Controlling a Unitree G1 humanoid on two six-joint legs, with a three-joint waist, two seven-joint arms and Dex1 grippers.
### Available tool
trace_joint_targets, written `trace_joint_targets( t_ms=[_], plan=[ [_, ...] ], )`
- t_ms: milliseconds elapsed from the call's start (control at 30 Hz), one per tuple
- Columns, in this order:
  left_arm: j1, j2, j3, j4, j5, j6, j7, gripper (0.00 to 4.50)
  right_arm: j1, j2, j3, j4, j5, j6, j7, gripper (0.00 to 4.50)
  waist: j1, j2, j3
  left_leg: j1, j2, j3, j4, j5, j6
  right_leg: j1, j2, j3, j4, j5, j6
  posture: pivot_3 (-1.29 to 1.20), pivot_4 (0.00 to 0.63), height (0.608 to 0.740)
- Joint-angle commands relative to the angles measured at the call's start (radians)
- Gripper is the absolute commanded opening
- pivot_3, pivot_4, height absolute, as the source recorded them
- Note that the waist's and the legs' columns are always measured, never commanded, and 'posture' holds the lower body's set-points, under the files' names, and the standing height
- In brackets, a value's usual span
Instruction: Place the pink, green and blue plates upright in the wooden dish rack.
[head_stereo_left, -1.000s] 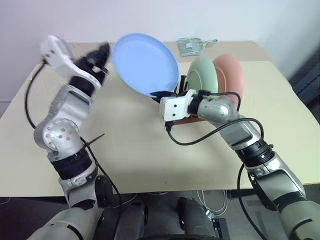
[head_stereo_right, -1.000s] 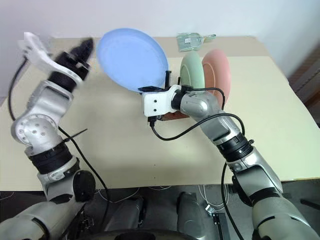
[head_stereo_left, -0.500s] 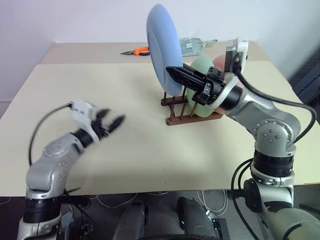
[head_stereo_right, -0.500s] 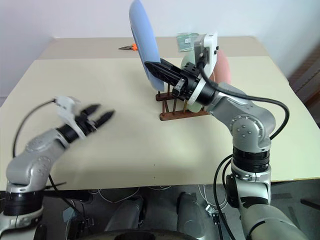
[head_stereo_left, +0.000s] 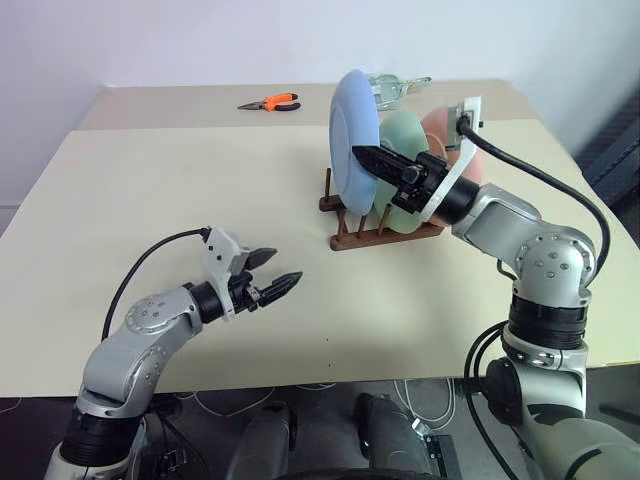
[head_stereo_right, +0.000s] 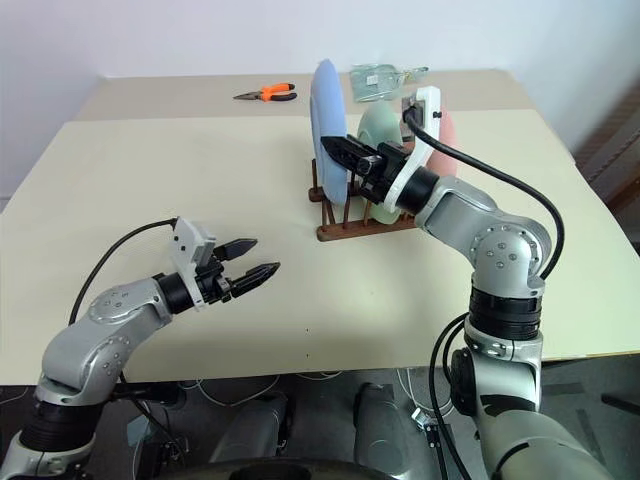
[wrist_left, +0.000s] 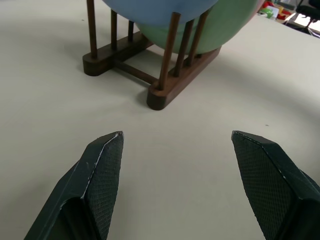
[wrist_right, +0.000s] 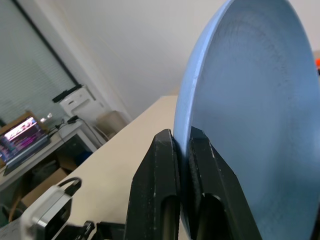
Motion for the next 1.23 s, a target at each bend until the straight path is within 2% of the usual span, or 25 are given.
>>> trace_joint_targets(
  t_ms=[33,200,300,367,467,533,600,700,767,867,1000,1100,1233],
  plan=[
    [-0.013,-0.003,-0.002,-0.028,0.006,-0.008,0.002,3.56,-0.037,0.008,-0.024,0.007,0.014,-0.014,-0.016,0.69,0.000,0.000,0.000,0.000,0.000,0.000,0.000,0.000,0.000,0.000,0.000,0.000,0.000,0.000,0.000,0.00,0.150,0.740],
    [-0.012,-0.012,-0.012,-0.033,0.017,-0.007,0.008,3.56,-0.069,-0.040,0.034,-0.025,-0.154,-0.164,0.058,3.04,0.000,0.000,0.000,0.000,0.000,0.000,0.000,0.000,0.000,0.000,0.000,0.000,0.000,0.000,0.000,0.00,0.150,0.740],
    [-0.016,-0.018,-0.021,-0.034,0.023,-0.006,0.015,3.56,-0.071,-0.150,0.071,-0.086,-0.281,-0.274,0.165,3.04,0.002,0.001,0.001,0.000,0.000,0.001,0.000,0.000,0.000,0.000,0.000,0.000,0.000,0.000,0.002,0.00,0.150,0.740],
    [-0.017,-0.017,-0.023,-0.021,0.039,-0.016,0.020,3.56,-0.047,-0.247,0.044,-0.119,-0.305,-0.301,0.238,3.04,0.004,0.001,0.001,-0.001,0.000,0.000,0.000,0.000,0.000,0.001,0.000,0.000,0.000,0.000,0.003,0.00,0.150,0.740],
    [-0.022,-0.012,-0.019,0.016,0.082,-0.045,0.030,3.56,0.050,-0.378,-0.077,-0.154,-0.259,-0.302,0.351,3.04,0.007,-0.001,0.000,0.000,0.000,0.000,0.000,-0.001,0.001,0.002,0.000,-0.001,-0.001,-0.001,0.003,0.00,0.150,0.740],
    [-0.021,0.006,-0.006,0.081,0.144,-0.094,0.040,3.56,0.263,-0.490,-0.240,-0.170,-0.232,-0.271,0.484,3.04,0.023,-0.001,0.000,0.000,0.000,-0.001,0.001,-0.001,0.001,0.003,0.000,-0.001,-0.002,-0.002,0.003,0.00,0.150,0.740],
    [-0.013,0.023,0.004,0.138,0.203,-0.144,0.052,3.56,0.455,-0.546,-0.333,-0.165,-0.246,-0.270,0.572,3.04,0.028,-0.001,-0.001,0.001,0.000,0.000,0.001,-0.002,0.004,0.005,-0.001,-0.002,-0.003,-0.003,0.003,0.00,0.150,0.740],
    [0.010,0.052,0.038,0.206,0.243,-0.211,0.045,3.56,0.653,-0.562,-0.329,-0.126,-0.360,-0.355,0.618,3.04,0.019,0.001,0.000,0.001,0.000,0.003,0.003,-0.003,0.005,0.004,-0.002,0.000,-0.002,-0.003,0.003,0.00,0.150,0.740],
    [0.025,0.070,0.062,0.228,0.253,-0.235,0.031,3.56,0.697,-0.554,-0.279,-0.069,-0.462,-0.440,0.605,3.04,0.009,0.001,0.000,0.001,0.001,0.006,0.003,-0.003,0.005,0.003,-0.002,0.002,-0.002,-0.004,0.005,0.00,0.150,0.740],
    [0.041,0.087,0.091,0.241,0.253,-0.251,0.018,3.56,0.680,-0.522,-0.213,0.020,-0.559,-0.540,0.579,3.04,-0.002,0.002,0.000,0.002,0.002,0.007,0.003,-0.004,0.004,0.003,-0.002,0.002,-0.002,-0.003,0.004,0.00,0.150,0.740],
    [0.080,0.084,0.113,0.231,0.254,-0.259,0.018,3.56,0.654,-0.496,-0.171,0.085,-0.603,-0.605,0.585,3.04,0.003,0.003,0.001,0.001,0.002,0.006,0.003,-0.003,0.004,0.002,-0.002,0.001,-0.002,-0.003,0.004,0.00,0.150,0.740],
    [0.101,0.066,0.117,0.203,0.252,-0.253,0.034,3.56,0.645,-0.490,-0.132,0.120,-0.642,-0.661,0.597,3.04,0.007,0.003,0.001,0.000,0.001,0.006,0.003,-0.004,0.005,0.002,-0.003,0.001,-0.003,-0.002,0.002,0.00,0.150,0.740],
    [0.103,0.031,0.108,0.179,0.263,-0.249,0.071,3.56,0.555,-0.465,-0.075,0.226,-0.688,-0.723,0.591,3.04,0.012,0.002,0.001,0.001,0.001,0.006,0.005,-0.004,0.005,0.004,-0.003,0.001,-0.002,-0.003,0.004,0.00,0.150,0.740]
  ],
)
